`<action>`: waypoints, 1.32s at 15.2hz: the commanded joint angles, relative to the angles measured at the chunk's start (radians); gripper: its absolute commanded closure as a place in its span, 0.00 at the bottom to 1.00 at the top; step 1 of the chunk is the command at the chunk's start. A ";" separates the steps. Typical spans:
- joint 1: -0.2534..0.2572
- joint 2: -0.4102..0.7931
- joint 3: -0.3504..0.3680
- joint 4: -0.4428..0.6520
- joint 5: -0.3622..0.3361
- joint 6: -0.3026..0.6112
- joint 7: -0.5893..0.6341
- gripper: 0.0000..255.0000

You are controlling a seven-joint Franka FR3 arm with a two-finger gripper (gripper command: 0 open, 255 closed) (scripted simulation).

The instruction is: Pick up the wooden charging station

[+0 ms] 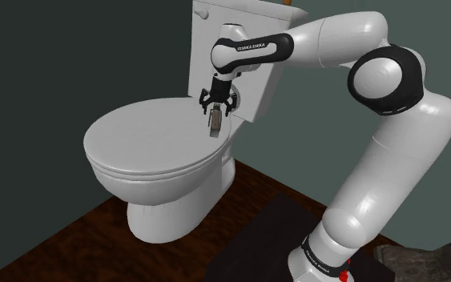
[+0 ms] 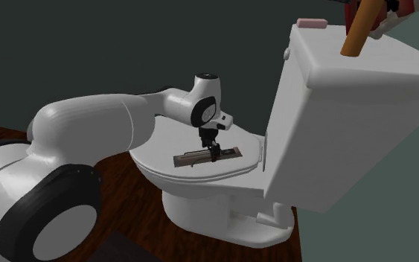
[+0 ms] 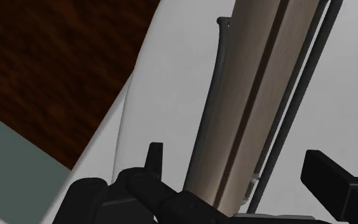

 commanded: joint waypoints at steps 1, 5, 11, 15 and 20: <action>0.000 0.003 0.000 -0.024 -0.001 0.028 0.002 0.00; 0.000 0.009 0.000 -0.039 -0.001 0.048 0.003 1.00; 0.000 0.009 0.000 -0.041 -0.001 0.050 0.002 1.00; 0.000 0.005 0.000 -0.030 -0.001 0.035 0.002 1.00; 0.000 -0.008 0.000 0.021 0.001 -0.029 0.001 1.00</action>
